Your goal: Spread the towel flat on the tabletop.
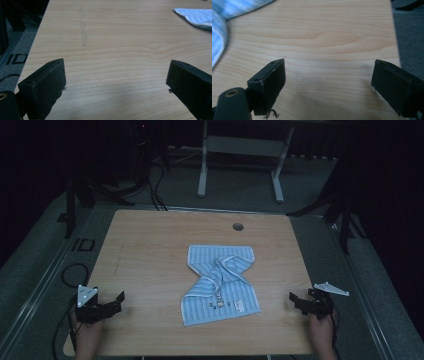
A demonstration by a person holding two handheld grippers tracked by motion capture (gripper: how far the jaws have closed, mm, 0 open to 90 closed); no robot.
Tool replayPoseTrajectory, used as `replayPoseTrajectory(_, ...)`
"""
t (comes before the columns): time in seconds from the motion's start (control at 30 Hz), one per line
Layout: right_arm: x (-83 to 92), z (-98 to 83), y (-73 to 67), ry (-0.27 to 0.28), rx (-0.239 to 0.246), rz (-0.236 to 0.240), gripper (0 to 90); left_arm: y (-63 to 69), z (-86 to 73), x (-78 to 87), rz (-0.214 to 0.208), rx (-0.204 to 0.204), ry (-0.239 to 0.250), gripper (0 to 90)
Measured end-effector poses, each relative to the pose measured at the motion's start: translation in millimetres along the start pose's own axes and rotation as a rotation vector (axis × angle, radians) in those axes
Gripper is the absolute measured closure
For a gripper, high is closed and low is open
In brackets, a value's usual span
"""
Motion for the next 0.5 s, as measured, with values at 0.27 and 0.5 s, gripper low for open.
replayPoseTrajectory(0.27, -1.5, -3.0, -6.4, -0.047, 0.065, 0.02, 11.5, 4.3, -16.6, 5.8, -0.046, -0.058, -0.191, 2.4)
replayPoseTrajectory(0.5, 4.7, -2.0, -20.1, -0.1, 0.124, 0.074, 11.5, -1.8, -31.8, 18.2, -0.008, -0.116, -0.356, 2.4)
Point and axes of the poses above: each handheld gripper's, and its own axes: x roughly backward along the jaws, z roughly out of its top, y roughly to its right, the point moved 10 cm from there along -x, roughly forward along the jaws, and after that the axes turned 2 degrees about -y, right-handed, at the moved point
